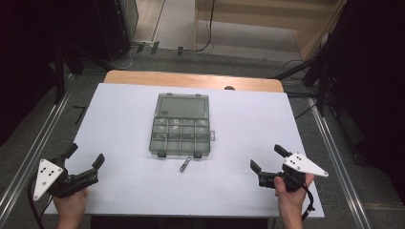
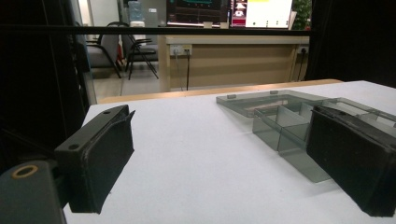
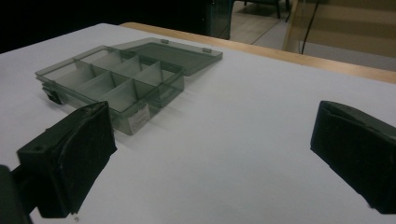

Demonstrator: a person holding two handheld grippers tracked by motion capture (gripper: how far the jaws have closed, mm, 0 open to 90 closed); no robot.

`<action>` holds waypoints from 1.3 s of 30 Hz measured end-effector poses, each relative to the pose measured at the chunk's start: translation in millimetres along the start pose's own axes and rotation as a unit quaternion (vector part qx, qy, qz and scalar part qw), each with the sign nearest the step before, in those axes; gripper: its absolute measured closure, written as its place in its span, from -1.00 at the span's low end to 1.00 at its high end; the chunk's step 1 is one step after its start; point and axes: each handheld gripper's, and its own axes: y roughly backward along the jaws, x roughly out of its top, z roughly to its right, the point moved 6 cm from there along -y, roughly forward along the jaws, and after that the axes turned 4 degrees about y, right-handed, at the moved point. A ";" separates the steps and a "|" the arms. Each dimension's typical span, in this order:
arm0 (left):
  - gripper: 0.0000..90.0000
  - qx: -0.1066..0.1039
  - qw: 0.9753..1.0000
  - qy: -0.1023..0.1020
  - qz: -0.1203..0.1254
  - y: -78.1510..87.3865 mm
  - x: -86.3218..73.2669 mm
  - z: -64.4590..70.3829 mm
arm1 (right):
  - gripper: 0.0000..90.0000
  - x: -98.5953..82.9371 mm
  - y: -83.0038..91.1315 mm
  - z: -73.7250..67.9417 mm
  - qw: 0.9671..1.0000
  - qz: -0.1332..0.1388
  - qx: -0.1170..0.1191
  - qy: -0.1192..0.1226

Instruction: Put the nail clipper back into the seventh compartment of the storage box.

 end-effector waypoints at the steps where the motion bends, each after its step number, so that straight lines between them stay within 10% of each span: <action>1: -0.84 0.000 1.000 0.000 0.000 0.0 0.0 0.0 | -0.97 2.1 -1.1 -2.2 1.000 0.000 0.004 0.002; 12: -0.84 -0.001 1.000 -0.001 0.001 -0.2 0.1 0.0 | -0.66 22.2 -18.0 -29.6 0.998 -0.028 0.048 0.027; 19: -0.84 -0.002 1.000 -0.001 0.001 -0.4 0.2 0.0 | 0.11 33.4 -28.2 -47.7 0.997 -0.031 0.057 0.043; 28: -0.84 -0.003 1.000 0.000 0.001 -0.3 0.3 -0.1 | 0.97 37.7 -44.5 -70.0 0.988 -0.061 0.116 0.076; 39: -0.84 -0.004 1.000 0.000 0.002 -0.5 0.3 -0.1 | 1.00 35.6 -68.1 -100.6 0.974 -0.095 0.171 0.112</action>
